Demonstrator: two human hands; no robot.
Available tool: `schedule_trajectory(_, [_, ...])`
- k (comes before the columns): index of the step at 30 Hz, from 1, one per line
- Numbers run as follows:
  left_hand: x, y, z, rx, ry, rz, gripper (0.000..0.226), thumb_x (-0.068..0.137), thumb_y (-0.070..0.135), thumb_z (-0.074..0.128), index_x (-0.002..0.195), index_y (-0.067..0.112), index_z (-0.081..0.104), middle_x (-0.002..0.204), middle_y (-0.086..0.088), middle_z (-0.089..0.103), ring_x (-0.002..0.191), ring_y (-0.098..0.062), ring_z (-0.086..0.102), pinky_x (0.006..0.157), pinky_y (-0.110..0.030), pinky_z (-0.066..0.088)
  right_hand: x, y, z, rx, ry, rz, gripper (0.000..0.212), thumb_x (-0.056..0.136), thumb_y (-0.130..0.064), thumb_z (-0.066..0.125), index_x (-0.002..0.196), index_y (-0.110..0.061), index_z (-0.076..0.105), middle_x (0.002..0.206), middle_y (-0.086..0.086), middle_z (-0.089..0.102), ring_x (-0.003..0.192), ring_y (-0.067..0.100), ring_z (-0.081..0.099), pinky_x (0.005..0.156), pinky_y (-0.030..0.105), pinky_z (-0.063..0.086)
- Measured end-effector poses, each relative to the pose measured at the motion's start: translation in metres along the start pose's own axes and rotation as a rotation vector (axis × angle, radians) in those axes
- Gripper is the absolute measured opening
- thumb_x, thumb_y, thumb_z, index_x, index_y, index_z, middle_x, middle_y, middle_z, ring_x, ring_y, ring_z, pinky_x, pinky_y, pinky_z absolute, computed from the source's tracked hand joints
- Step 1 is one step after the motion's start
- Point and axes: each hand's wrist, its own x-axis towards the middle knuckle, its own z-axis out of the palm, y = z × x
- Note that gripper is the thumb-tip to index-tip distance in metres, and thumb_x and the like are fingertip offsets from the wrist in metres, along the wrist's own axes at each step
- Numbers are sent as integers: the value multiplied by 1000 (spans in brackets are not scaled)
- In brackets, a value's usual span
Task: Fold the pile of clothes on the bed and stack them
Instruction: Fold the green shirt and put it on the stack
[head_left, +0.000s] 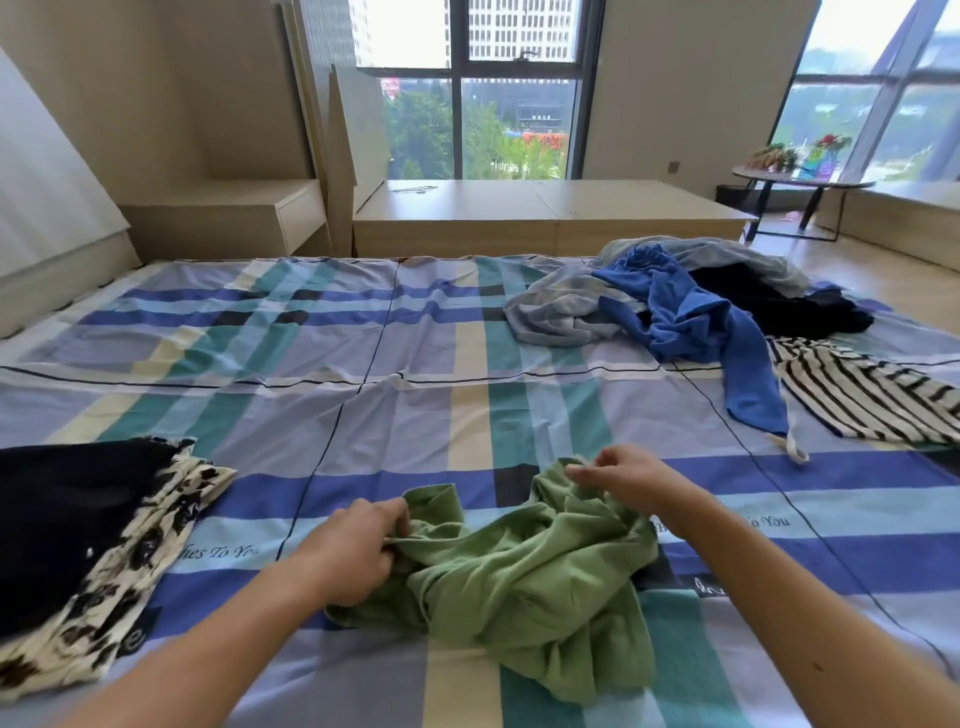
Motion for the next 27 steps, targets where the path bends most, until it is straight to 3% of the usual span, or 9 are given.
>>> schedule_trajectory(4, [3, 3, -3, -289, 199, -34, 20, 79, 17, 44, 83, 31, 57, 84, 3, 67, 83, -23, 64, 74, -37, 53, -3, -3, 17, 168, -69, 65, 46, 75, -12, 78, 114, -16, 53, 103, 10, 64, 86, 19, 64, 62, 25, 52])
schedule_trajectory(7, [2, 6, -28, -326, 291, -26, 21, 84, 11, 55, 77, 30, 58, 77, 5, 66, 78, -21, 64, 68, -32, 49, -8, -10, 17, 222, -116, 28, 51, 60, -10, 63, 111, -11, 60, 95, 12, 66, 79, 22, 65, 64, 32, 55])
schedule_trajectory(10, [0, 6, -76, -233, 359, -14, 13, 81, 16, 61, 81, 29, 60, 81, 2, 65, 79, -21, 62, 69, -32, 49, -9, -28, -3, 267, 13, -42, 25, 67, 4, 60, 90, -7, 64, 82, 12, 62, 72, 23, 60, 62, 34, 51])
schedule_trajectory(14, [-2, 16, -167, -106, 400, 3, 16, 84, 15, 67, 89, 29, 62, 89, 1, 63, 83, -17, 61, 72, -33, 54, -13, -75, -54, 408, 173, -159, 29, 75, 14, 56, 95, -5, 65, 89, 16, 68, 84, 30, 65, 81, 45, 59])
schedule_trajectory(16, [-3, 25, -213, -85, 453, 0, 16, 85, 13, 68, 92, 27, 63, 93, -1, 62, 86, -18, 60, 71, -32, 52, -15, -104, -85, 458, 242, -237, 30, 78, 13, 55, 97, -7, 66, 91, 15, 69, 88, 31, 66, 83, 45, 60])
schedule_trajectory(18, [-4, 35, -256, -99, 484, -8, 16, 85, 10, 67, 94, 22, 65, 92, 0, 61, 83, -16, 57, 64, -28, 47, -19, -137, -113, 504, 341, -285, 25, 81, 10, 55, 95, -8, 66, 88, 13, 68, 88, 31, 66, 79, 44, 61])
schedule_trajectory(20, [-7, 47, -292, -145, 518, -11, 15, 87, 7, 65, 92, 20, 66, 92, 0, 60, 84, -17, 57, 60, -25, 43, -26, -170, -139, 498, 435, -330, 22, 83, 9, 56, 86, -10, 66, 81, 10, 67, 81, 27, 65, 66, 33, 58])
schedule_trajectory(24, [-8, 64, -347, -352, 650, -18, 13, 96, 6, 56, 99, 15, 65, 94, -5, 60, 95, -24, 57, 74, -32, 45, -46, -226, -177, 418, 532, -465, 30, 79, 11, 57, 68, -16, 64, 67, 2, 62, 63, 16, 56, 49, 18, 47])
schedule_trajectory(27, [-13, 72, -378, -449, 736, -108, 27, 100, 18, 48, 122, 9, 61, 103, -8, 59, 94, -24, 56, 81, -37, 48, -57, -259, -201, 429, 548, -549, 26, 78, 12, 60, 76, -15, 63, 73, 6, 62, 67, 19, 57, 62, 27, 53])
